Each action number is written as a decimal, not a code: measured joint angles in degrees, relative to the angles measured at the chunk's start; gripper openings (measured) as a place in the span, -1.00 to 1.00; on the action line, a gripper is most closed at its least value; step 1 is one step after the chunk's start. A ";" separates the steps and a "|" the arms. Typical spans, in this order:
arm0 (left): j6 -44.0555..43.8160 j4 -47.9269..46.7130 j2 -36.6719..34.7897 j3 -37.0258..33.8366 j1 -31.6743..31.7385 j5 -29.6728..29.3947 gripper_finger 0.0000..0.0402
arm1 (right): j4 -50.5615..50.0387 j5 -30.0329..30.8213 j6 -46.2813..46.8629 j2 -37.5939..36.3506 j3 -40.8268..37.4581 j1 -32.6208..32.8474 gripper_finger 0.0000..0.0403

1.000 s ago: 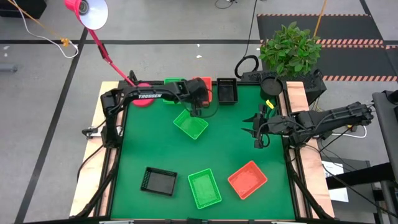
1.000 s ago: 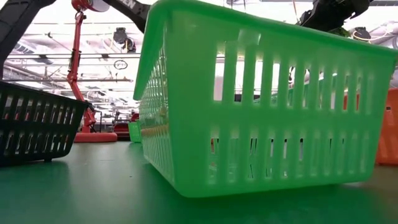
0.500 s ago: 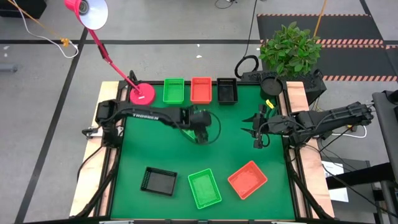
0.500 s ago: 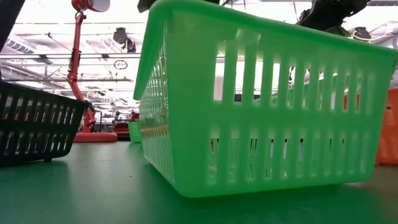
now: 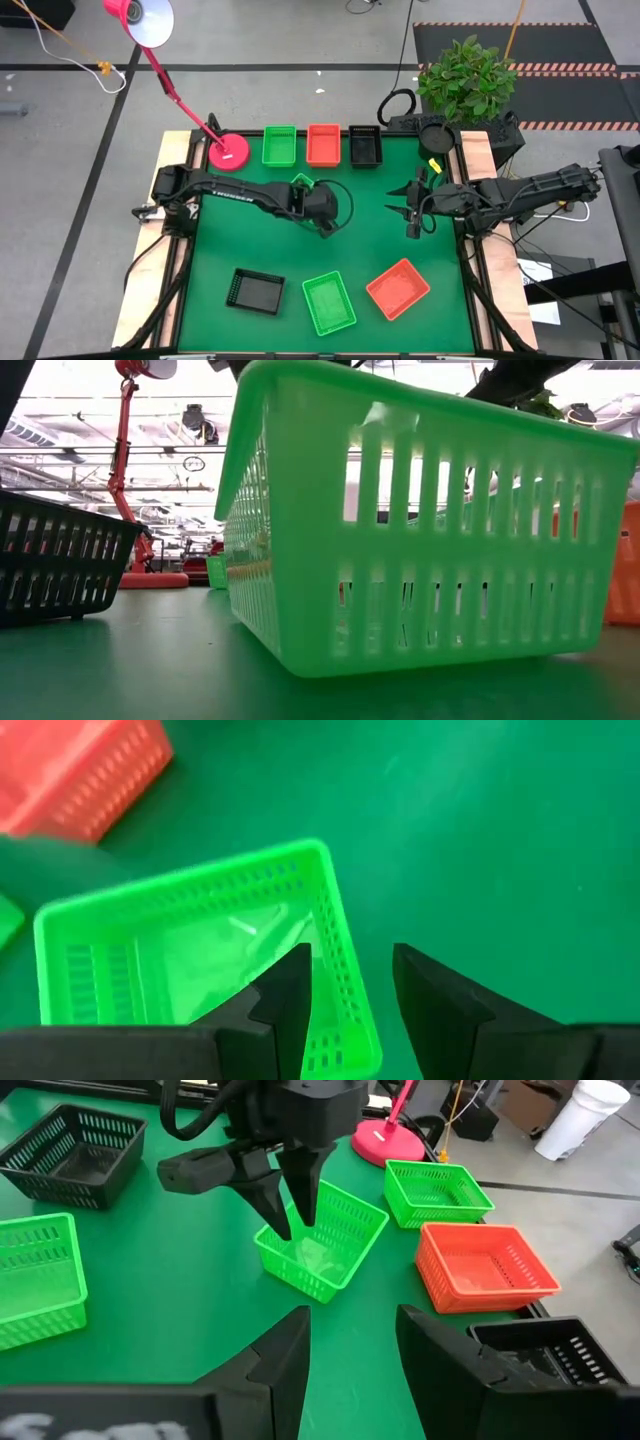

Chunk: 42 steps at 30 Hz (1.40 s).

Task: Stack baskets by color
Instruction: Stack the center green basket on top of the top green basket

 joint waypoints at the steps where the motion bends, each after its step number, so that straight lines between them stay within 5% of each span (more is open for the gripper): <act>1: -0.75 -0.23 0.00 -0.02 -0.02 0.06 -0.28 | 0.02 0.00 0.01 0.00 0.00 0.00 -0.29; 21: -4.50 -1.94 6.91 -0.08 -0.01 1.90 -0.29 | 0.43 -0.05 -0.13 0.00 0.00 0.00 -0.29; 30: -3.55 -3.38 7.65 -0.04 -2.19 1.42 -0.91 | 1.05 -0.03 -0.42 0.00 0.02 0.00 -0.29; 42: -1.09 -4.73 1.86 0.13 -6.22 1.94 -0.96 | 0.52 -0.05 -0.56 0.00 0.02 0.00 -0.29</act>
